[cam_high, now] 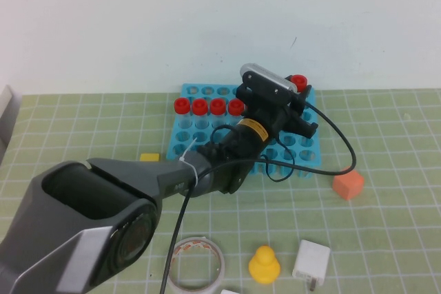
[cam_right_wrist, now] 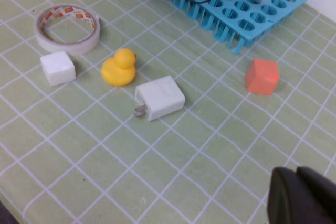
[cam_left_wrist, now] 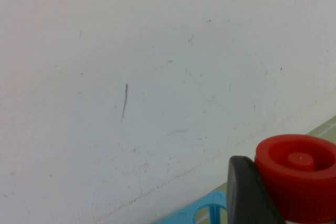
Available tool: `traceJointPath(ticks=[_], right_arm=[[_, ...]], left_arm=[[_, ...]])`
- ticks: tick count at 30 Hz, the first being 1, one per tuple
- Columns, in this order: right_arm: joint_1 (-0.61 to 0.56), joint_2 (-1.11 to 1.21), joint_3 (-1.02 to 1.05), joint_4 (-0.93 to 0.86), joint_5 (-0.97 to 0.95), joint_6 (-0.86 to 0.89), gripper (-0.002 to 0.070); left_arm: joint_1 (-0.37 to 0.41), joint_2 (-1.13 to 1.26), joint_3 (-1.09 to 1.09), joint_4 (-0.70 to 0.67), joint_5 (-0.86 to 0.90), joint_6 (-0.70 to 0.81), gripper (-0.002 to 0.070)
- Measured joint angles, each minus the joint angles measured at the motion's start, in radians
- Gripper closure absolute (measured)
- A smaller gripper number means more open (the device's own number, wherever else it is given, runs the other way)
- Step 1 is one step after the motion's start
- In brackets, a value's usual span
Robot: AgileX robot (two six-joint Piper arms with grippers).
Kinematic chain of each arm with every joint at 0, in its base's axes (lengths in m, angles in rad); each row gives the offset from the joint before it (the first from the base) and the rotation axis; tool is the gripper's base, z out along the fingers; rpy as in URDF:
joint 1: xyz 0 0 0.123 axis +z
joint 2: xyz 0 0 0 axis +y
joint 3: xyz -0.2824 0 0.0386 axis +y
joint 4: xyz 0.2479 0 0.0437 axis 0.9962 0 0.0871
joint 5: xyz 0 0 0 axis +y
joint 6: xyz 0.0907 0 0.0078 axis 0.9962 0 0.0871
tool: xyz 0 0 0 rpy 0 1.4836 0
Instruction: Place the test tubes
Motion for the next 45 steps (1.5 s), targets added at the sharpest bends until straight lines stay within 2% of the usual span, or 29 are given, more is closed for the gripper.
traceJointPath(ticks=[9,25,32,39,45], right_arm=[[0.000,0.000,0.000,0.000,0.000,0.000,0.0678],[0.000,0.000,0.000,0.000,0.000,0.000,0.0678],[0.000,0.000,0.000,0.000,0.000,0.000,0.0678],[0.000,0.000,0.000,0.000,0.000,0.000,0.0678],[0.000,0.000,0.000,0.000,0.000,0.000,0.0678]], left_arm=[[-0.012,-0.008,-0.001,-0.125,0.026,0.028,0.0410],[-0.017,-0.059,0.003,-0.119,0.133,0.020,0.0410],[-0.045,-0.059,0.003,-0.104,0.155,0.013,0.0410],[-0.043,-0.059,0.003,-0.208,0.155,0.036,0.0410],[-0.036,-0.059,0.003,-0.217,0.177,0.036,0.0410]])
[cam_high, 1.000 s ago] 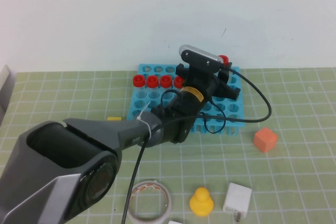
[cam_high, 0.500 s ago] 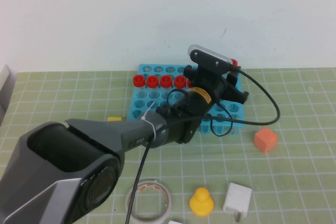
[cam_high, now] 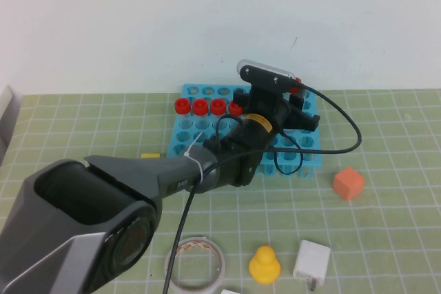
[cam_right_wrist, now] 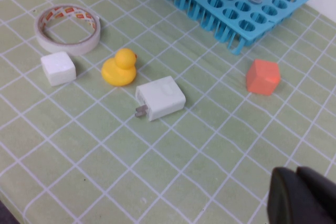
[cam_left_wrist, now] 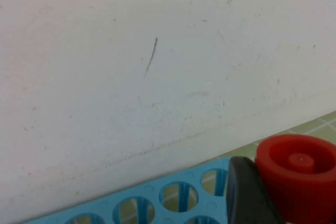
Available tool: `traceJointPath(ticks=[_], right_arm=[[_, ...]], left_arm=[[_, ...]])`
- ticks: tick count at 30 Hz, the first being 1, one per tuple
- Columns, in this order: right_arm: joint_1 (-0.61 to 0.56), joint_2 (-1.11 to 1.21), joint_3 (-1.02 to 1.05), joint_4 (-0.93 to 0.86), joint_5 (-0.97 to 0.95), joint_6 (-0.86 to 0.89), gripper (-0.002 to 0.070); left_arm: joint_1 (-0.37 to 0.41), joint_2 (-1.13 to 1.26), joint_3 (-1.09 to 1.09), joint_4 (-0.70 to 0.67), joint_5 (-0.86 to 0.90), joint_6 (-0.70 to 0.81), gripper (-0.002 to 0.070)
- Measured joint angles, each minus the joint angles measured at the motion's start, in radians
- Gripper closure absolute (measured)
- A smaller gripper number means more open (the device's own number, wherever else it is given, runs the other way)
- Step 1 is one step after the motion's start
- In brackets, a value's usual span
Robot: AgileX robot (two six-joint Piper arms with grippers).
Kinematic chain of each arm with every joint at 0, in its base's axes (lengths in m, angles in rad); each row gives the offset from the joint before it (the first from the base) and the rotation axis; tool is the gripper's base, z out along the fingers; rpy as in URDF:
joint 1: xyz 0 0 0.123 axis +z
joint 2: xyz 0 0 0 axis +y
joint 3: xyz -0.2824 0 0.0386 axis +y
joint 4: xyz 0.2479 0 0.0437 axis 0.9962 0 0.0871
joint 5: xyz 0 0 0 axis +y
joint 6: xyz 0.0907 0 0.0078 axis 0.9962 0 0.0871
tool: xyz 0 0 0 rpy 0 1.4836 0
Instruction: Place the test tubes
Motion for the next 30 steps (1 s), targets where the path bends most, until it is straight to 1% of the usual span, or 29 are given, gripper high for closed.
traceJointPath(ticks=[9,15,22,23,24,26,28,30], right_arm=[[0.000,0.000,0.000,0.000,0.000,0.000,0.0678],[0.000,0.000,0.000,0.000,0.000,0.000,0.0678],[0.000,0.000,0.000,0.000,0.000,0.000,0.0678],[0.000,0.000,0.000,0.000,0.000,0.000,0.0678],[0.000,0.000,0.000,0.000,0.000,0.000,0.0678],[0.000,0.000,0.000,0.000,0.000,0.000,0.0678],[0.000,0.000,0.000,0.000,0.000,0.000,0.0678],[0.000,0.000,0.000,0.000,0.000,0.000,0.0678]], left_arm=[[0.000,-0.002,0.055,0.011,-0.051,0.000,0.0410],[0.002,-0.002,0.106,0.102,-0.115,0.000,0.0410],[0.002,-0.002,0.110,0.115,-0.125,-0.008,0.0410],[0.002,-0.002,0.110,0.118,-0.127,-0.016,0.0399],[0.004,-0.002,0.110,0.118,-0.127,-0.026,0.0370],[0.004,-0.002,0.110,0.121,-0.127,-0.048,0.0277],[0.004,-0.002,0.110,0.124,-0.127,-0.062,0.0207],[0.004,-0.002,0.110,0.130,-0.127,-0.066,0.0174]])
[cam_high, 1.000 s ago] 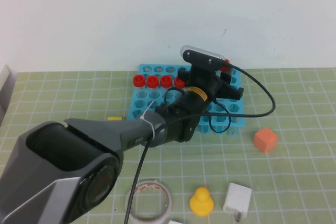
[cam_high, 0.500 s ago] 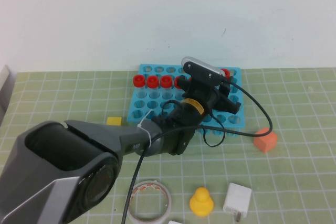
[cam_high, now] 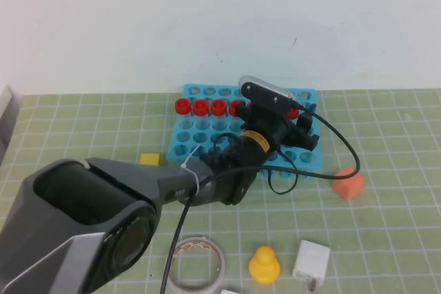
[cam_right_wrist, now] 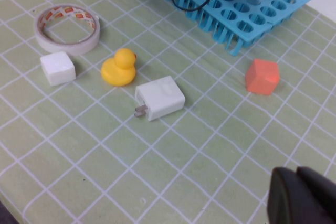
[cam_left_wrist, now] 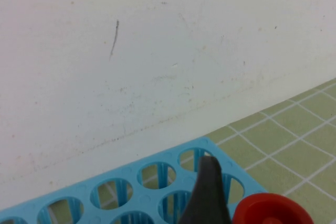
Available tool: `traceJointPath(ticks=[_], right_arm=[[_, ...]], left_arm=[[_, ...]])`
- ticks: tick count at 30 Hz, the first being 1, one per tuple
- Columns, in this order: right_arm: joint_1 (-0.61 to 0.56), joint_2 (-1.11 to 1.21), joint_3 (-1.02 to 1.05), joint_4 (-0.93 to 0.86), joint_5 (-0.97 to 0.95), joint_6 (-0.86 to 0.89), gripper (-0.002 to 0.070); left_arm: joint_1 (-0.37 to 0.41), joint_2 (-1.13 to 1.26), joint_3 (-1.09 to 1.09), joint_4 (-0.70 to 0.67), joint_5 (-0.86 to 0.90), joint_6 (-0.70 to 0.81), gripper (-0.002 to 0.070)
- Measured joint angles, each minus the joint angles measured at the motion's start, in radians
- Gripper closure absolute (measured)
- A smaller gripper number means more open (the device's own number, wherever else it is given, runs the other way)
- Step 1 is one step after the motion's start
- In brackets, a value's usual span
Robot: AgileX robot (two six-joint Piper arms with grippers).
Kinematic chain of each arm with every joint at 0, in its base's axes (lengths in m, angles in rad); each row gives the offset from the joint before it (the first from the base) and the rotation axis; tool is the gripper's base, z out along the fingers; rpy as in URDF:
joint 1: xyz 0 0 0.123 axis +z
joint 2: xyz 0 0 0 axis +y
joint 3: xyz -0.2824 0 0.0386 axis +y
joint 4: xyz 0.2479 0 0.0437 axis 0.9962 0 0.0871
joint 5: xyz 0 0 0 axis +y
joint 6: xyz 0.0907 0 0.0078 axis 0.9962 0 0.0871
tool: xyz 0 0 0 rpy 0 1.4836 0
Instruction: Place the test tubes
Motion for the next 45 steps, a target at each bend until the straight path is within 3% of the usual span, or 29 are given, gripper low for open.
traceJointPath(ticks=[6,12,16,21,24,30,45], right_arm=[[0.000,0.000,0.000,0.000,0.000,0.000,0.0678],[0.000,0.000,0.000,0.000,0.000,0.000,0.0678],[0.000,0.000,0.000,0.000,0.000,0.000,0.0678],[0.000,0.000,0.000,0.000,0.000,0.000,0.0678],[0.000,0.000,0.000,0.000,0.000,0.000,0.0678],[0.000,0.000,0.000,0.000,0.000,0.000,0.0678],[0.000,0.000,0.000,0.000,0.000,0.000,0.0678]], left_arm=[[-0.002,-0.010,0.002,0.011,0.000,-0.002,0.0150],[-0.002,-0.115,0.004,0.011,0.047,0.116,0.0179],[-0.008,-0.238,0.004,0.018,0.192,0.184,0.0305],[-0.014,-0.410,0.006,0.018,0.479,0.219,0.0571],[-0.014,-0.511,0.023,0.018,0.575,0.253,0.0646],[-0.014,-0.760,0.170,0.018,0.561,0.272,0.0672],[-0.014,-1.354,0.781,0.018,0.472,0.346,0.0676]])
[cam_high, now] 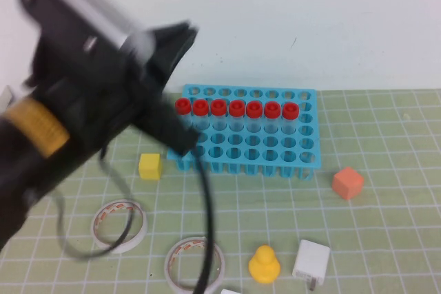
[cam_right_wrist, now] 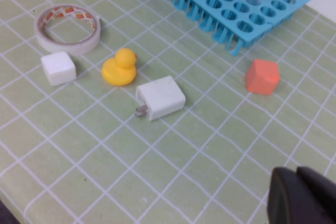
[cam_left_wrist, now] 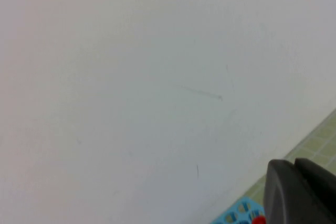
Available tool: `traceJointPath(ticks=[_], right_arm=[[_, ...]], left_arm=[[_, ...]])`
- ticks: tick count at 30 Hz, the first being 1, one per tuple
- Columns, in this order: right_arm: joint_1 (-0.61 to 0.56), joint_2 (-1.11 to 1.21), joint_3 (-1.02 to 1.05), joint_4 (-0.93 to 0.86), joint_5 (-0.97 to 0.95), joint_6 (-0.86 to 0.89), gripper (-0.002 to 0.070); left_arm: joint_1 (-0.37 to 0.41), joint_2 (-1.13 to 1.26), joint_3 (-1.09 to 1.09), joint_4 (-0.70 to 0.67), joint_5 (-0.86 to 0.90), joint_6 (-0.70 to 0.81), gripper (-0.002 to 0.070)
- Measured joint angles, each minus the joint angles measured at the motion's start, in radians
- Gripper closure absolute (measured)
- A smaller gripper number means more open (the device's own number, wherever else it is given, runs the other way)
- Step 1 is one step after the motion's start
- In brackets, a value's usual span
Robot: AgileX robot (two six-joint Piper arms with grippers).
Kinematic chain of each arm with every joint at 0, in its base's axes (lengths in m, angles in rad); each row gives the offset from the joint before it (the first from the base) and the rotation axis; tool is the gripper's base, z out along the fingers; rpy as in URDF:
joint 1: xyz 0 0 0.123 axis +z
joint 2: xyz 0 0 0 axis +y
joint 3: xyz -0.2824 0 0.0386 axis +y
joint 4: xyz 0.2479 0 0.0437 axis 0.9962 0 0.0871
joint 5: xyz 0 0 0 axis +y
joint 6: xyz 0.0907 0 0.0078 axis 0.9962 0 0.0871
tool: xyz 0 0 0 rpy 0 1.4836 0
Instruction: Place the test tubes
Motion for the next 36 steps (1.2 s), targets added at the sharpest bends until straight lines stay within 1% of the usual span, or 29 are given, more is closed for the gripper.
traceJointPath(ticks=[7,15,17,23,31,36], right_arm=[[0.000,0.000,0.000,0.000,0.000,0.000,0.0678],[0.000,0.000,0.000,0.000,0.000,0.000,0.0678],[0.000,0.000,0.000,0.000,0.000,0.000,0.0678],[0.000,0.000,0.000,0.000,0.000,0.000,0.0678],[0.000,0.000,0.000,0.000,0.000,0.000,0.0678],[0.000,0.000,0.000,0.000,0.000,0.000,0.0678]], left_arm=[[0.000,-0.127,0.182,0.000,0.000,0.023,0.0676],[0.000,-0.112,0.306,0.000,0.012,0.025,0.0676],[0.014,-0.119,0.328,-0.005,0.014,0.027,0.0676],[0.104,-0.260,0.360,-0.014,0.063,0.028,0.0675],[0.268,-0.565,0.372,-0.014,0.316,0.034,0.0676],[0.367,-0.734,0.454,-0.014,0.425,0.068,0.0676]])
